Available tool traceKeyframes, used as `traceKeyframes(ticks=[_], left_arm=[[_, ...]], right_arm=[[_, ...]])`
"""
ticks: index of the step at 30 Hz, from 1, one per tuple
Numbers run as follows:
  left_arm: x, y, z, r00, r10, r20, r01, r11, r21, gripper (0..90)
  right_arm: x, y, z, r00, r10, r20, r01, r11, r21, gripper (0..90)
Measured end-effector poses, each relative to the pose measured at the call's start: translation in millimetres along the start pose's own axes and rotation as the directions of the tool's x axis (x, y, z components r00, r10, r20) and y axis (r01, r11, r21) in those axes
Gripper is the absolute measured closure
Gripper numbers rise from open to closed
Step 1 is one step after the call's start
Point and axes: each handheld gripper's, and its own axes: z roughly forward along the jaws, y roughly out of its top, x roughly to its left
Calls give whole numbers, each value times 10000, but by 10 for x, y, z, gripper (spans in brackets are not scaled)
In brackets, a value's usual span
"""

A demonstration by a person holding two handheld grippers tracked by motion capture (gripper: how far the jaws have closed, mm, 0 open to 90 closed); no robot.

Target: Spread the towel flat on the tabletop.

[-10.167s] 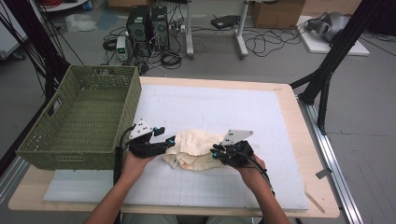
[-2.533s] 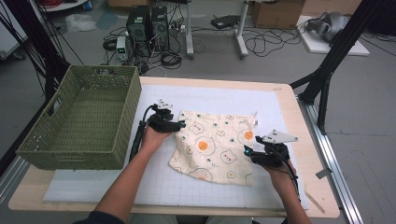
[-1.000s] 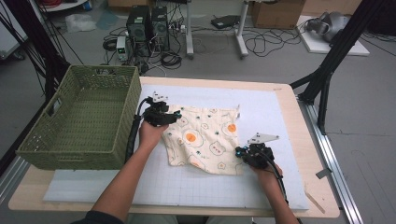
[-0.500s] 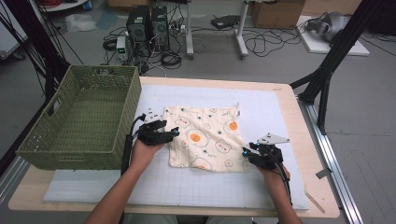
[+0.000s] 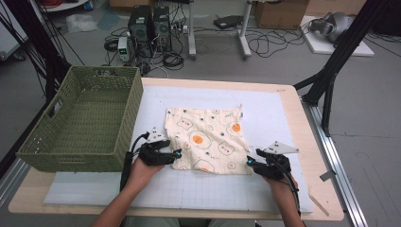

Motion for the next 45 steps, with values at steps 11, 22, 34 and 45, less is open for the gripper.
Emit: traceKeyframes(ticks=[11, 22, 34, 45], left_arm=[[-204, -88, -110, 9859, 1646, -302, -1620, 9841, 731, 862], [9, -235, -444, 9946, 1013, -217, -992, 9916, 827, 863], [-6, -242, -476, 9971, 468, -608, -438, 9978, 506, 614], [-135, -226, -354, 9937, 1051, 396, -1071, 9929, 523, 641]], right_arm=[[83, -35, 21, 9993, -377, -62, 379, 9985, 396, 510], [206, -30, 78, 9956, -575, -736, 624, 9959, 656, 553], [309, -28, -18, 9852, -814, -1510, 1051, 9822, 1559, 873], [335, -88, -209, 9902, -708, -1206, 802, 9939, 753, 584]])
